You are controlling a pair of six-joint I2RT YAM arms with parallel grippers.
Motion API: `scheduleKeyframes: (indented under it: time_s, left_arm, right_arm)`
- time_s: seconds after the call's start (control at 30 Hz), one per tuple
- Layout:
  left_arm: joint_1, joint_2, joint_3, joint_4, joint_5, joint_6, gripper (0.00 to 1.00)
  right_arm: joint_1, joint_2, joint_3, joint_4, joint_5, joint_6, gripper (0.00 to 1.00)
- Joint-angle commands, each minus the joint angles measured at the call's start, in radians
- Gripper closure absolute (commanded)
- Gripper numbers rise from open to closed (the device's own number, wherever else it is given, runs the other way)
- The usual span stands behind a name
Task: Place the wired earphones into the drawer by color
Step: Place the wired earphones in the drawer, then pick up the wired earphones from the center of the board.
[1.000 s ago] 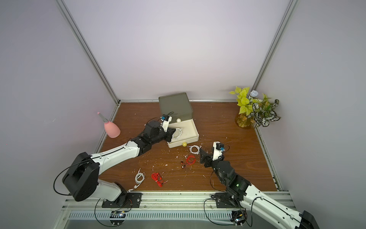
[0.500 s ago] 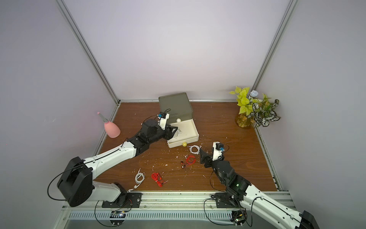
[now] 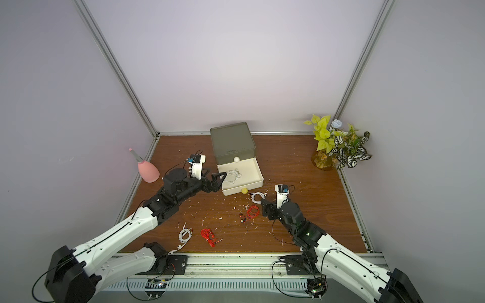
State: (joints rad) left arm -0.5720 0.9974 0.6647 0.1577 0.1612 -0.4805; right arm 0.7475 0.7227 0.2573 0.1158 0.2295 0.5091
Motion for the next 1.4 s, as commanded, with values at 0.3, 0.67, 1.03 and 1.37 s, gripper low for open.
scheduleKeyframes:
  time_s: [0.3, 0.67, 1.03, 1.37]
  left_arm:
    - [0.039, -0.204, -0.189, -0.080, 0.020, -0.063, 0.01]
    - [0.039, -0.345, -0.329, -0.046, -0.020, -0.120, 0.01]
    - [0.039, -0.370, -0.374, -0.041, -0.031, -0.145, 0.01]
    - [0.039, -0.396, -0.385, -0.058, -0.050, -0.146, 0.01]
  right_arm:
    - [-0.116, 0.139, 0.037, 0.056, -0.253, 0.092, 0.17]
    - [-0.168, 0.276, 0.047, 0.155, -0.262, 0.134, 0.27]
    - [-0.189, 0.386, 0.070, 0.255, -0.267, 0.158, 0.39]
    - [-0.191, 0.503, 0.104, 0.320, -0.298, 0.172, 0.43]
